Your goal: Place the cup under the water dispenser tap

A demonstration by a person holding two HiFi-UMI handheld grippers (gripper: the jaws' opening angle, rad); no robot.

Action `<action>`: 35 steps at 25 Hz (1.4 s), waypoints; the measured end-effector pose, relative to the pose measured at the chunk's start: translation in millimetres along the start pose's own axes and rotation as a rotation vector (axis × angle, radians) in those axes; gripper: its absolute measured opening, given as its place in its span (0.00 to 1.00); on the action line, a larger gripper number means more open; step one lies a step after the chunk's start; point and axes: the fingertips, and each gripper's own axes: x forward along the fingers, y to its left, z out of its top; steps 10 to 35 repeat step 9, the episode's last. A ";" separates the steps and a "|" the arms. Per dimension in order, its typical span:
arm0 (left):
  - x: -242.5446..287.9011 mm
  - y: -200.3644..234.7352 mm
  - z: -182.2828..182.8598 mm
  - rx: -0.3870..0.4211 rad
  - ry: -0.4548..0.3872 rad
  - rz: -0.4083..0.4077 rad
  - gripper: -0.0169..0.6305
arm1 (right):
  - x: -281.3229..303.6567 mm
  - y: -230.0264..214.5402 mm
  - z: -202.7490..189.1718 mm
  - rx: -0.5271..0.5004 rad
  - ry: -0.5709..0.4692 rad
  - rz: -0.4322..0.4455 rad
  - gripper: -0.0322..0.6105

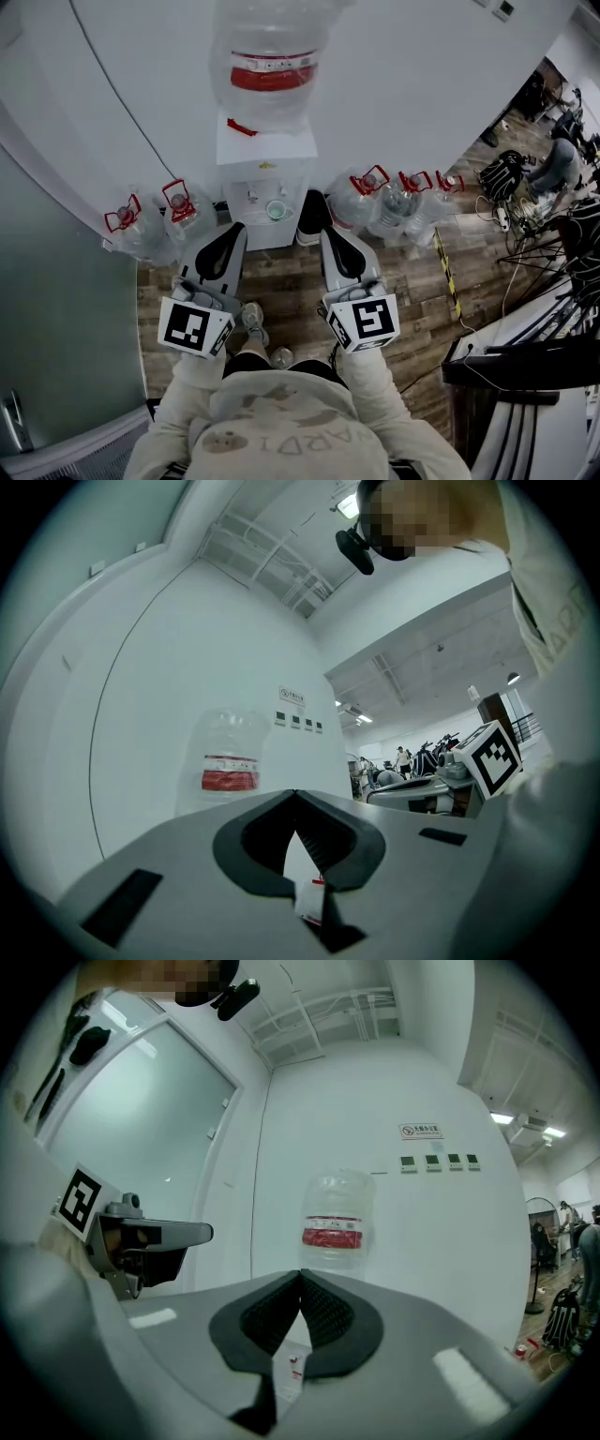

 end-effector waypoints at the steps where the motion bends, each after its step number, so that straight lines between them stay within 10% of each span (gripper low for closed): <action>1: 0.0 -1.0 0.2 0.001 0.000 0.000 0.03 | -1.0 -0.4 0.5 -0.001 -0.001 0.000 0.06; 35: -1.0 -4.7 5.3 -0.001 -0.006 0.003 0.03 | -6.1 -2.2 5.6 0.016 -0.020 -0.006 0.06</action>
